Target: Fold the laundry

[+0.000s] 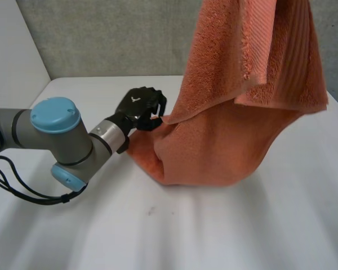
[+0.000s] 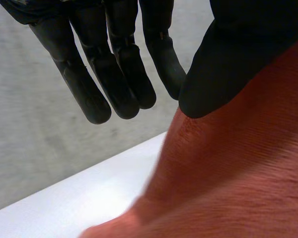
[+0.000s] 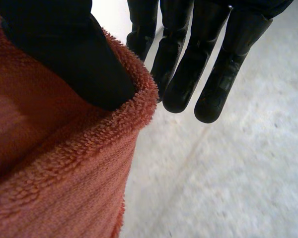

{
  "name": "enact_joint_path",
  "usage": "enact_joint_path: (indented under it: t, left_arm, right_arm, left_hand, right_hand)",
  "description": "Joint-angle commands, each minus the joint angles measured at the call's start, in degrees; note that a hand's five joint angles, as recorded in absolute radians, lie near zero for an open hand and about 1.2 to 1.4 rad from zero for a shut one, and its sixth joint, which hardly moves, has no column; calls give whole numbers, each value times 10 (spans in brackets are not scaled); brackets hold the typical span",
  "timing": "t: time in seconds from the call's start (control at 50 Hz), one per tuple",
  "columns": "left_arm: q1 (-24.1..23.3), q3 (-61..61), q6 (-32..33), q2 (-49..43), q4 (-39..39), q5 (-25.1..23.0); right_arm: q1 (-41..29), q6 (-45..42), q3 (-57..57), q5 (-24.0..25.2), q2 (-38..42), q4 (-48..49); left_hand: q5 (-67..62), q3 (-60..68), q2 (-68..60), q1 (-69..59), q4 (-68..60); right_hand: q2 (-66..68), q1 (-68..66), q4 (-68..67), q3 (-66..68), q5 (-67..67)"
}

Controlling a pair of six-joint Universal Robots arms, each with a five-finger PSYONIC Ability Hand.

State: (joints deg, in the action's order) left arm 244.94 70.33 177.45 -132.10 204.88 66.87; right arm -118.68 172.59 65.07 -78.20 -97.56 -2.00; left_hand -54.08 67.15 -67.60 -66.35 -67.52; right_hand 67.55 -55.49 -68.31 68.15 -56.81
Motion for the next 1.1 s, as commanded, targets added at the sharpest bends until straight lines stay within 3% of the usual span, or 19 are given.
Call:
enact_joint_path:
  t: [0.02,0.1,0.24,0.32,0.58,0.7,0.82,0.92,0.98,1.0,1.04,1.1]
  left_arm:
    - [56,20,10,74,2,154]
    - [93,55,18,124,-2,148]
    - [129,126,33,188,0,93]
    - [126,138,33,185,-1,67]
    - [81,221,37,201,-55,68]
    - [76,238,79,188,-111,70]
    - [74,222,115,155,-112,89]
    - [74,122,143,98,-92,121]
    - [73,0,148,70,-78,145]
    - [73,-24,145,69,-73,151]
    - [73,-69,142,72,-53,162]
    - [63,-124,138,108,38,190]
  right_arm:
    - [95,-6,9,-34,68,-34]
    - [123,-7,14,-44,103,-36]
    - [129,-5,28,-41,124,-38]
    - [124,-5,30,-44,124,-36]
    - [129,-20,81,-42,147,-56]
    - [131,-114,110,-43,240,-131]
    - [129,-178,106,-62,309,-169]
    - [125,-175,75,-68,339,-140]
    - [125,-168,22,-74,365,-77]
    - [124,-134,-46,-92,374,19]
    - [124,-120,-62,-99,374,46]
    - [129,-44,-105,-125,371,191]
  left_hand:
    - [-159,128,-124,-136,-125]
    - [-159,128,-124,-136,-125]
    - [-159,128,-124,-136,-125]
    - [-159,128,-124,-136,-125]
    - [-159,128,-124,-136,-125]
    - [-159,128,-124,-136,-125]
    - [-159,128,-124,-136,-125]
    - [-159,128,-124,-136,-125]
    - [-159,128,-124,-136,-125]
    - [-159,128,-124,-136,-125]
    - [-159,128,-124,-136,-125]
    - [-159,128,-124,-136,-125]
  right_hand:
    - [124,-245,-117,118,-132]
    - [124,-245,-117,118,-132]
    - [124,-245,-117,118,-132]
    - [124,-245,-117,118,-132]
    - [124,-245,-117,118,-132]
    - [124,-245,-117,118,-132]
    - [124,-245,-117,118,-132]
    - [124,-245,-117,118,-132]
    - [124,-245,-117,118,-132]
    - [124,-245,-117,118,-132]
    - [124,-245,-117,118,-132]
    - [124,-245,-117,118,-132]
